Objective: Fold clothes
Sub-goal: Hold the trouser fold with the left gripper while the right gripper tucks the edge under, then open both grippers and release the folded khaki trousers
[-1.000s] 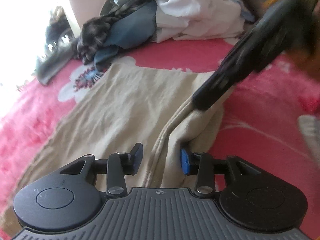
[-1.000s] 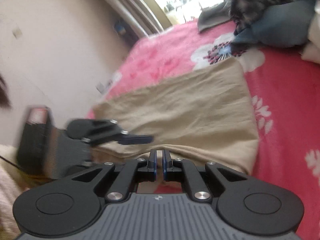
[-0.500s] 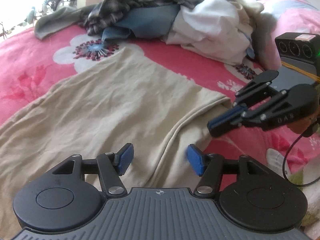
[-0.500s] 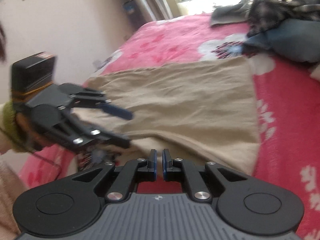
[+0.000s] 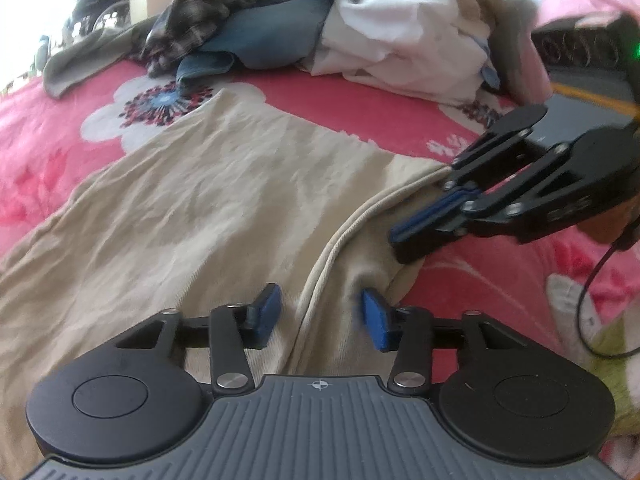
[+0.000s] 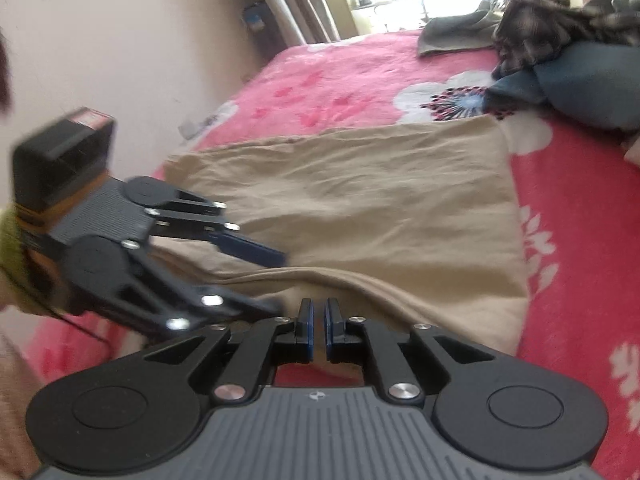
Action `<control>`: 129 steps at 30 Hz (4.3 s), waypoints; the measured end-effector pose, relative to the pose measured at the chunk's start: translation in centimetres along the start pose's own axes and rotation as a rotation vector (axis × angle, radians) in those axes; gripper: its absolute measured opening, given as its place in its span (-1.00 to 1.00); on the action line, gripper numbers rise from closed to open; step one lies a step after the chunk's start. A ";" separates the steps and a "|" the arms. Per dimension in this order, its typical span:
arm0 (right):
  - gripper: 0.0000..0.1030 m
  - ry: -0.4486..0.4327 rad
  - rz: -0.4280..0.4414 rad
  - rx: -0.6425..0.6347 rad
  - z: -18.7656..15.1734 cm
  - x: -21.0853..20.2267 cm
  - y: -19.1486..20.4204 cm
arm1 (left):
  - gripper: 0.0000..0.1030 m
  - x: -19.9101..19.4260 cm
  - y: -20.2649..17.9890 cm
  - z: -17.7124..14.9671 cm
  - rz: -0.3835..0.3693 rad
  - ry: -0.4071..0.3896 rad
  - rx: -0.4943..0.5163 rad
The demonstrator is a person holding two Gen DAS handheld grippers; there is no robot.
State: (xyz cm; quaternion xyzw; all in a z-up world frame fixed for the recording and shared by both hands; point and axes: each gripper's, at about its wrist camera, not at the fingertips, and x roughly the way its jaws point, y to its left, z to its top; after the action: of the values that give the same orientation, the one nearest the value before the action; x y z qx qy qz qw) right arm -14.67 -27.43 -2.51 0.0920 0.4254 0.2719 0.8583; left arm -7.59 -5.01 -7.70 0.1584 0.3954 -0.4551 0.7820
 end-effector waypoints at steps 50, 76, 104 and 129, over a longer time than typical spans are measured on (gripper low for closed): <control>-1.00 -0.128 -0.323 -0.047 -2.7 0.6 0.2 | -0.77 0.9 -7.9 -3.3 0.410 -0.184 0.592; -0.90 -0.192 -0.337 -0.183 -3.7 0.9 -0.4 | -0.68 1.6 -8.7 -4.7 0.367 -0.164 0.673; -0.74 -0.190 -0.320 -0.045 -1.8 -1.1 -0.1 | -0.40 -0.6 -3.0 -2.9 0.139 -0.141 0.235; -0.38 -0.085 -0.343 -0.174 -2.8 2.0 1.3 | -0.09 -0.4 -3.4 -2.0 0.207 -0.113 0.204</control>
State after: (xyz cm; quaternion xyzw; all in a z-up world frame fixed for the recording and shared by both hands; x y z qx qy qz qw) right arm -16.36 -25.49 -5.10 -0.0451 0.3732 0.1531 0.9139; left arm -11.50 -5.31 -8.29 0.2512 0.2840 -0.4179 0.8256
